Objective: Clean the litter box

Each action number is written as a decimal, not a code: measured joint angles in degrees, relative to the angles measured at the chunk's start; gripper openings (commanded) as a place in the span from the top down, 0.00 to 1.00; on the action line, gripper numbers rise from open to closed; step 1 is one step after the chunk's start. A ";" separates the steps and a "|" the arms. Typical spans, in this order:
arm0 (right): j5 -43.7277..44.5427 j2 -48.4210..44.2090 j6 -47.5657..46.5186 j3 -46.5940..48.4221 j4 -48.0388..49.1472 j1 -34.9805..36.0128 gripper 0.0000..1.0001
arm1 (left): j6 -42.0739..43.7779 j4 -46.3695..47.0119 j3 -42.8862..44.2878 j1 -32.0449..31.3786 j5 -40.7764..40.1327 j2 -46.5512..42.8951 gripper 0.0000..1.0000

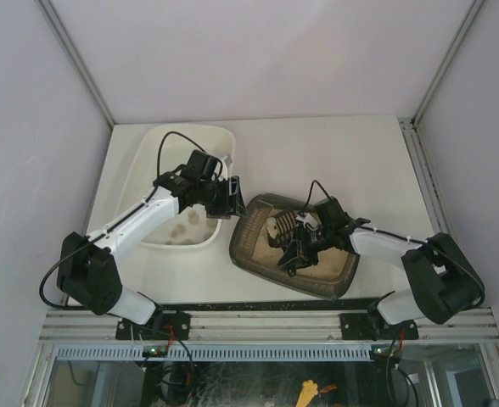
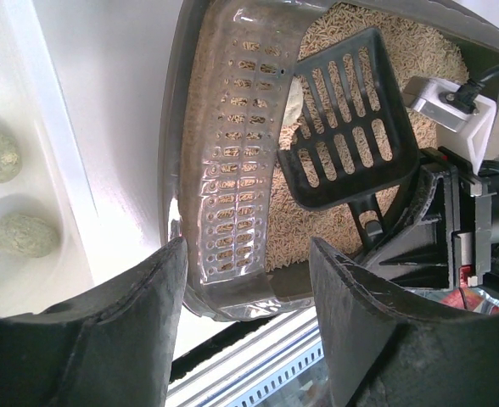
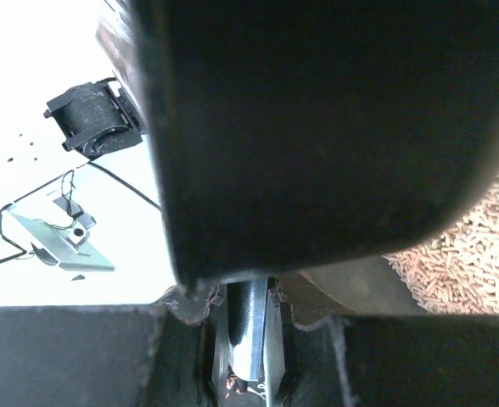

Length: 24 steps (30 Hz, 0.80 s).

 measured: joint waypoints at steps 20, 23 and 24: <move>10.38 -20.65 -9.88 -3.61 -14.10 -0.37 1.00 | 1.53 0.02 0.00 0.11 -0.04 -1.14 0.36; 11.32 -27.76 -9.29 -8.20 -9.68 -0.35 1.00 | 1.95 0.07 0.00 0.11 -0.07 -1.40 0.36; 11.63 -30.88 -8.90 -10.36 -7.65 -0.22 1.00 | 1.99 0.09 0.00 0.11 -0.07 -1.51 0.36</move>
